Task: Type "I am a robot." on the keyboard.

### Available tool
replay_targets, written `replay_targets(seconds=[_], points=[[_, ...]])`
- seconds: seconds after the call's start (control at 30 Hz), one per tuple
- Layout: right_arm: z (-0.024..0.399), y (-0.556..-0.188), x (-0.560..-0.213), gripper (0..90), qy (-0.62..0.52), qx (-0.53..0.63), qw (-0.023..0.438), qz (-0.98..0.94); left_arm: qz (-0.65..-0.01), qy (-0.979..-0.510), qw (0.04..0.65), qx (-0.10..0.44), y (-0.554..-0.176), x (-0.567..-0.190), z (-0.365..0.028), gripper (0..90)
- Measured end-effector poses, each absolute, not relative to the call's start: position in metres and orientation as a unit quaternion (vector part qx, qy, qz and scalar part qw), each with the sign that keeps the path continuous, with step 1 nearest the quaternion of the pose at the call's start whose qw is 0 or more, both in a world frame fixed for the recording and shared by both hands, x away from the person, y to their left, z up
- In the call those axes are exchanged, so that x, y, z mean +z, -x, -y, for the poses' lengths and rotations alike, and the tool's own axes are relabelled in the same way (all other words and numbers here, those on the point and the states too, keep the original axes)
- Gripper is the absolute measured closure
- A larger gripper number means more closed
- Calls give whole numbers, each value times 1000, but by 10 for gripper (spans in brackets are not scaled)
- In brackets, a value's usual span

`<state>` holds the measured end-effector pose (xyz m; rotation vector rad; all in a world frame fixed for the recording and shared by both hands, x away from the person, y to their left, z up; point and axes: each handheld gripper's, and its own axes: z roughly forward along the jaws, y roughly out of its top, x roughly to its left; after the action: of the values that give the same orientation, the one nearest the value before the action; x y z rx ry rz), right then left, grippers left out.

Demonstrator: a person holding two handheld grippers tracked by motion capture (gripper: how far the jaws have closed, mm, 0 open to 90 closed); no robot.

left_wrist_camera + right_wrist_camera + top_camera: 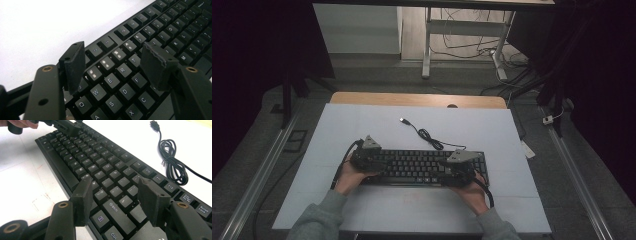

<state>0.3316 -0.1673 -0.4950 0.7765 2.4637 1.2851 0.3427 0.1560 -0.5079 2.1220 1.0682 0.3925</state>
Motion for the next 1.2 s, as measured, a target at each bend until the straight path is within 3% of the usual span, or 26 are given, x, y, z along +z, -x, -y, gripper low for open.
replay_targets(seconds=[1.2], points=[[149, -332, -503, 485, -253, 428, 103, -862, -407, -837, 334, 148, -343, -515, -150, 341]])
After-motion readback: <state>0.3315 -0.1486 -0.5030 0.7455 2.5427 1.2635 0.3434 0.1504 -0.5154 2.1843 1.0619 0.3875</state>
